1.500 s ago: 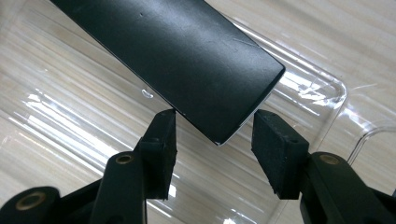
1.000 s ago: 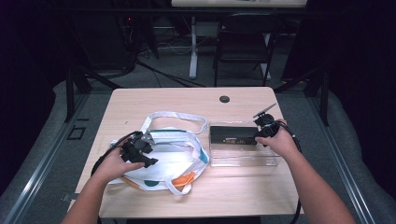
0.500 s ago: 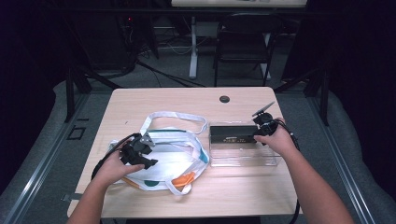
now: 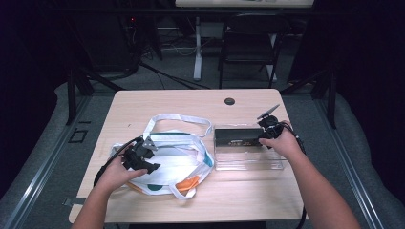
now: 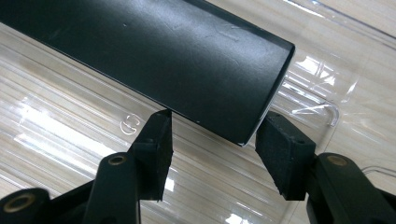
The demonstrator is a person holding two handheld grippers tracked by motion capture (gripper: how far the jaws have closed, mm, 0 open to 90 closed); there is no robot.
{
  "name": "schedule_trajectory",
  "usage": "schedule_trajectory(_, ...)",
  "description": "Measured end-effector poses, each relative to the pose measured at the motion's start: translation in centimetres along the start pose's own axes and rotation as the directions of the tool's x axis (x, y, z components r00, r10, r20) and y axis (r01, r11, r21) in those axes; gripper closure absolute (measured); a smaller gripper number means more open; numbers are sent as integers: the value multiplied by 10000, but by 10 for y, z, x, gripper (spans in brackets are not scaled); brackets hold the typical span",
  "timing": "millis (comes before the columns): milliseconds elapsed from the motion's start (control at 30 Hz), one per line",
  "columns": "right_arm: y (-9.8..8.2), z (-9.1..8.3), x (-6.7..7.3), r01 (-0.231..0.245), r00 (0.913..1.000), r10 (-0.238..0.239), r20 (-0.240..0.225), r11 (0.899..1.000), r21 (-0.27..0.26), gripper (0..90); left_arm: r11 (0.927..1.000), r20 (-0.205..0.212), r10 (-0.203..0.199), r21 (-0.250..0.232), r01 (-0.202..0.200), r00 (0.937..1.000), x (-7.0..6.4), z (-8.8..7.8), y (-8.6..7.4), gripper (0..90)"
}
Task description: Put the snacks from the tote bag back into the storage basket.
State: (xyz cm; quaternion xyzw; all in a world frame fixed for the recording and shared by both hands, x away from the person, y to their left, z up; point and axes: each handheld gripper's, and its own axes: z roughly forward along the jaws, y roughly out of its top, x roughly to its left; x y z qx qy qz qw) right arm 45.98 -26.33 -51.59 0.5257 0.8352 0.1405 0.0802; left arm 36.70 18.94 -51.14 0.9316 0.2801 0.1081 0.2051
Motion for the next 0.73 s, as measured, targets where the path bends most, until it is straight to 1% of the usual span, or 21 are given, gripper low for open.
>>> schedule_trajectory(33,0,0,0,-8,10000,8,-1,10000,14,462,10000,-5,17,25,-17,10000,0,-1,0,489)
schedule_trajectory(100,0,1,1,-75,10000,75,35,10000,-47,462,9999,32,-48,-113,48,10000,0,-1,0,488)
schedule_trajectory(200,0,1,1,-80,10000,80,43,10000,-40,462,10000,43,-8,-69,9,10000,0,-2,0,488)
schedule_trajectory(233,0,1,1,-36,10000,36,26,10000,14,459,9999,47,-66,-147,67,10000,0,-1,-1,488)
schedule_trajectory(267,0,0,1,-82,10000,82,44,10000,-41,453,9999,43,-40,-108,41,10000,0,-2,-1,488)
schedule_trajectory(300,-1,1,2,-200,9998,199,-14,9995,-238,444,9999,34,-48,-99,48,10000,1,-1,-1,488)
schedule_trajectory(333,-1,-2,2,-99,9999,100,86,9998,-153,438,9999,56,-58,-96,58,10000,1,-1,-2,488)
schedule_trajectory(367,-2,-4,2,-41,10000,42,40,9999,-153,432,10000,30,-31,-83,32,10000,1,-2,-2,487)
schedule_trajectory(467,-5,-13,3,-63,10000,64,22,9992,-406,430,9999,22,-60,-94,60,10000,1,-2,-3,487)
schedule_trajectory(500,-6,-17,3,44,10000,-44,-1,9990,-447,430,9999,40,-51,-93,51,10000,0,-2,-3,487)
schedule_trajectory(567,-10,-24,7,70,10000,-66,51,9969,-790,430,9999,3,-81,-127,81,10000,0,-1,-3,487)
schedule_trajectory(600,-12,-29,9,216,9997,-207,123,9968,-770,430,9999,11,-96,-144,96,10000,-1,-1,-3,486)
schedule_trajectory(667,-16,-35,15,363,9991,-338,247,9937,-1060,430,9999,13,-79,-140,79,10000,-1,-2,-2,486)
schedule_trajectory(700,-18,-39,20,423,9989,-398,250,9933,-1076,430,9999,-5,-34,-147,34,10000,0,-3,-1,486)
schedule_trajectory(733,-20,-40,23,550,9985,-538,132,9910,-1218,431,9996,-48,-97,-263,96,9999,-1,-3,-1,486)
